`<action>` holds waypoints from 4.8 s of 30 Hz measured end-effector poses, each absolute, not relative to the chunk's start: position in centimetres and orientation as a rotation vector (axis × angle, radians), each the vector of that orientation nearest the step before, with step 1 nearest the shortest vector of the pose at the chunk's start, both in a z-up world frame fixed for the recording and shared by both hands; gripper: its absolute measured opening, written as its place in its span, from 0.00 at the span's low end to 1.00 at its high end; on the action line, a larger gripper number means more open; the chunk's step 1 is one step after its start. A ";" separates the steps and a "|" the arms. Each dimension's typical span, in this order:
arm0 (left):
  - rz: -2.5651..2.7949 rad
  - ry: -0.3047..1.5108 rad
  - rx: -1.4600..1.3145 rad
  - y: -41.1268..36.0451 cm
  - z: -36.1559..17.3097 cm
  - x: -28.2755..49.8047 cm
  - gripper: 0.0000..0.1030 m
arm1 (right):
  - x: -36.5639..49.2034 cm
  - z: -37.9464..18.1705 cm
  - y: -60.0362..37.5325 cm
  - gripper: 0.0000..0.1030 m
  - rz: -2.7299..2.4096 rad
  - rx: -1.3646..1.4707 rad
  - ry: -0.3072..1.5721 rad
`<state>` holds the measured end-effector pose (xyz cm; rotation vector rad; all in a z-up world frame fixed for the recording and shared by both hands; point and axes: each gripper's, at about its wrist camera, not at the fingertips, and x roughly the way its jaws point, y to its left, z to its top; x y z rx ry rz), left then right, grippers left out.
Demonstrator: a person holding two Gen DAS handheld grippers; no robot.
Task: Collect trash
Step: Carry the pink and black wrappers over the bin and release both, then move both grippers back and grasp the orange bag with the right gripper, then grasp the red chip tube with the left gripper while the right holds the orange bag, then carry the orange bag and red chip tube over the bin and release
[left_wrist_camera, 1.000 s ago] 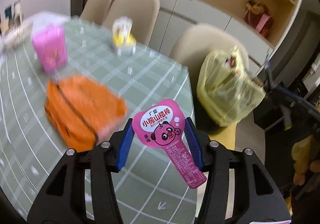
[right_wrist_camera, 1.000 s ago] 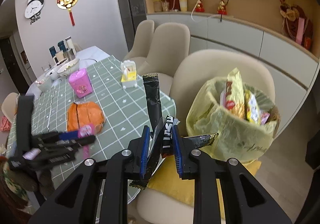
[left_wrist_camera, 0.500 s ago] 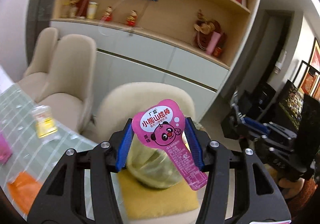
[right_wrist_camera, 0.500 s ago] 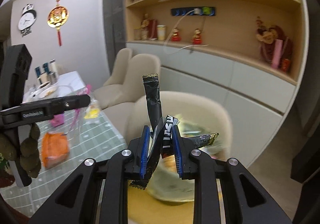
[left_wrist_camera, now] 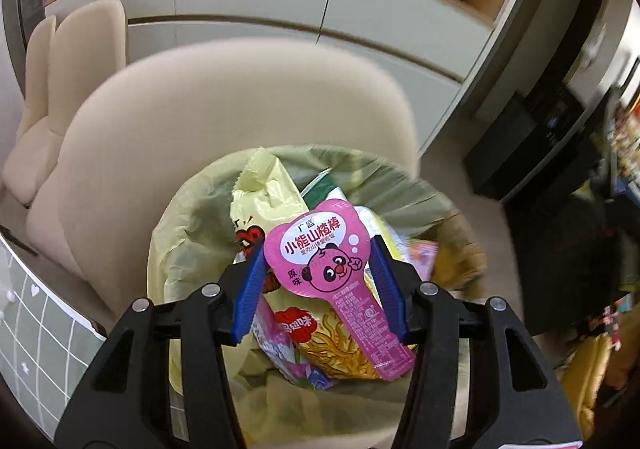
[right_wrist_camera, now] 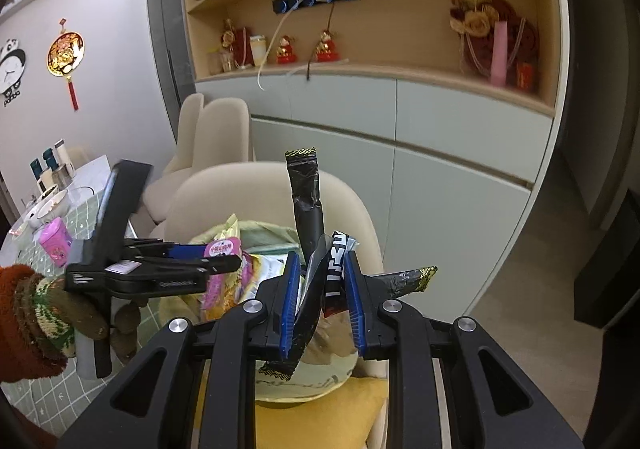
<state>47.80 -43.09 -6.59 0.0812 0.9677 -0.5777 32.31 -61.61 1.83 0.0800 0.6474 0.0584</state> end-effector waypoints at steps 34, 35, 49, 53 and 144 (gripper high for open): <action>-0.350 0.876 -0.184 -25.4 -2.1 36.8 0.62 | 40.2 -4.1 -54.4 0.45 0.261 0.076 0.775; -0.330 0.880 -0.191 -24.0 -2.4 36.2 0.62 | 39.9 -3.8 -54.2 0.47 0.256 0.074 0.771; -0.051 0.836 -0.253 -6.0 -4.2 26.2 0.62 | 31.3 0.1 -41.7 0.55 0.339 0.039 0.763; 0.019 0.826 -0.309 -0.1 -4.6 23.4 0.62 | 29.4 -1.2 -34.4 0.55 0.451 0.026 0.822; -0.230 0.772 -0.084 -2.6 1.0 24.7 0.14 | 24.6 2.1 -31.2 0.09 0.392 0.141 0.716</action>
